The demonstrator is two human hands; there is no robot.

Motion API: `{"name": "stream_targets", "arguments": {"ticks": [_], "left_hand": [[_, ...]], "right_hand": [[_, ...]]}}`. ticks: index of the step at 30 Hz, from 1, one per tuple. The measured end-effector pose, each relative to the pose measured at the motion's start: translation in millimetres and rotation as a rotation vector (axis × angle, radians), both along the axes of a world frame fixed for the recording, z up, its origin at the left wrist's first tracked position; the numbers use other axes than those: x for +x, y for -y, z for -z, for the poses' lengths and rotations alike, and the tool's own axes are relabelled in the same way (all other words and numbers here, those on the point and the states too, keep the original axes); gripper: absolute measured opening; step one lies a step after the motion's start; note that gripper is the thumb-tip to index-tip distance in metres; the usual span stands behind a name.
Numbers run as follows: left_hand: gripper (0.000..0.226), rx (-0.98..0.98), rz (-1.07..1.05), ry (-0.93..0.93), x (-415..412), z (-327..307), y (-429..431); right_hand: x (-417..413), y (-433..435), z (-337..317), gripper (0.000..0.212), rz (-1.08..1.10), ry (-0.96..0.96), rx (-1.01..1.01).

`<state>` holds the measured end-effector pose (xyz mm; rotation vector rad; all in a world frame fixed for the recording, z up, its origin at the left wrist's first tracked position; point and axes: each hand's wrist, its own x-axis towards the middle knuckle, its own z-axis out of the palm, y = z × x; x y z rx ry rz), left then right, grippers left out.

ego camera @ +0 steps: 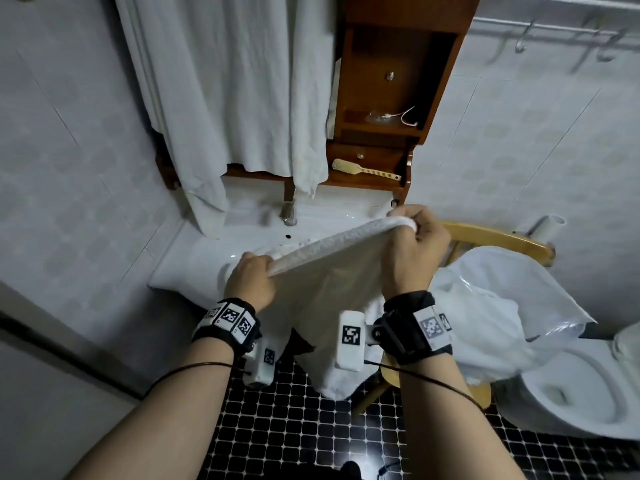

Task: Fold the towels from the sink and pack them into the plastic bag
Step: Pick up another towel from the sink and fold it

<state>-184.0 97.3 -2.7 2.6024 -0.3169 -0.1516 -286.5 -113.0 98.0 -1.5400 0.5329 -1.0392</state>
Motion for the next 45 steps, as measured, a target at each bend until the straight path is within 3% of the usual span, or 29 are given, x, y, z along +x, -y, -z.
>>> {"name": "stream_targets", "arguments": {"ticks": [4, 7, 8, 11, 12, 13, 15, 16, 18, 20, 22, 24, 26, 29, 33, 36, 38, 41, 42, 43, 45], "left_hand": [[0.031, -0.094, -0.286, -0.087, 0.1, 15.8, -17.8], [0.028, -0.114, -0.25, -0.058, 1.3, -1.8, -17.8], [0.031, -0.138, -0.188, -0.053, 0.6, -13.0, -13.6], [0.034, -0.264, 0.002, -0.033, -6.6, -57.6, 5.5], [0.03, -0.294, 0.058, -0.025, -10.3, -71.0, 11.8], [0.025, -0.323, 0.103, -0.037, -13.2, -81.0, 16.7], [0.026, -0.379, 0.175, -0.053, -16.5, -90.1, 19.2], [0.028, -0.403, 0.191, -0.04, -16.5, -89.8, 16.7], [0.03, -0.46, 0.201, -0.045, -14.9, -80.8, 8.5], [0.033, -0.539, 0.236, -0.157, -11.3, -66.2, -3.4], [0.028, -0.469, 0.288, -0.212, -7.1, -52.8, -11.8], [0.018, -0.337, 0.307, -0.263, -7.4, -40.6, -14.0], [0.031, -0.328, 0.268, -0.314, -11.3, -34.6, -9.4], [0.025, -0.399, 0.09, -0.238, -11.9, -35.1, -2.9], [0.023, -0.551, -0.255, 0.035, -2.9, -45.5, -6.1], [0.012, -0.623, -0.437, 0.119, -2.6, -54.1, -11.8], [0.029, -0.61, -0.331, 0.058, -6.3, -51.5, -12.0], [0.084, -0.505, 0.13, -0.101, -15.1, -41.9, 0.9], [0.091, -0.457, 0.24, -0.153, -17.7, -38.2, 8.8], [0.082, -0.39, 0.302, -0.179, -18.6, -33.5, 16.1], [0.037, -0.276, 0.331, -0.153, -17.7, -26.8, 25.5]], "right_hand": [[-4.8, 2.9, -1.0, 0.032, 0.094, 0.045, 0.018], [-2.7, -2.9, 18.2, 0.027, -0.082, -0.258, 0.009], [-2.0, -5.3, 24.7, 0.037, -0.234, -0.392, -0.035], [0.9, -25.1, 45.3, 0.099, -0.782, -0.656, -0.209], [0.6, -36.6, 50.0, 0.104, -0.873, -0.701, -0.276], [0.1, -45.9, 53.7, 0.092, -0.879, -0.718, -0.348], [6.4, -52.3, 58.8, 0.033, -0.717, -0.693, -0.435], [7.8, -50.8, 56.3, 0.013, -0.652, -0.664, -0.429], [10.6, -39.0, 54.4, 0.028, -0.545, -0.62, -0.348], [9.0, -30.3, 44.1, 0.031, -0.455, -0.544, -0.258], [5.5, -27.3, 32.7, 0.036, -0.415, -0.416, -0.102], [3.9, -28.4, 18.0, 0.027, -0.42, -0.261, 0.116], [6.9, -26.3, 5.9, 0.017, -0.436, -0.205, 0.239], [20.8, -20.4, 10.3, 0.021, -0.41, -0.29, 0.222], [29.5, -10.4, 37.0, 0.033, -0.257, -0.512, 0.111], [28.5, -6.0, 42.8, 0.028, -0.182, -0.492, 0.068], [30.2, -6.1, 40.9, 0.019, -0.227, -0.483, -0.026], [30.9, -12.7, 34.2, 0.01, -0.501, -0.466, -0.237], [30.1, -15.5, 30.9, 0.008, -0.63, -0.476, -0.326], [29.2, -17.8, 29.3, 0.007, -0.746, -0.488, -0.396], [25.8, -22.0, 25.2, 0.009, -0.871, -0.486, -0.418]]}}
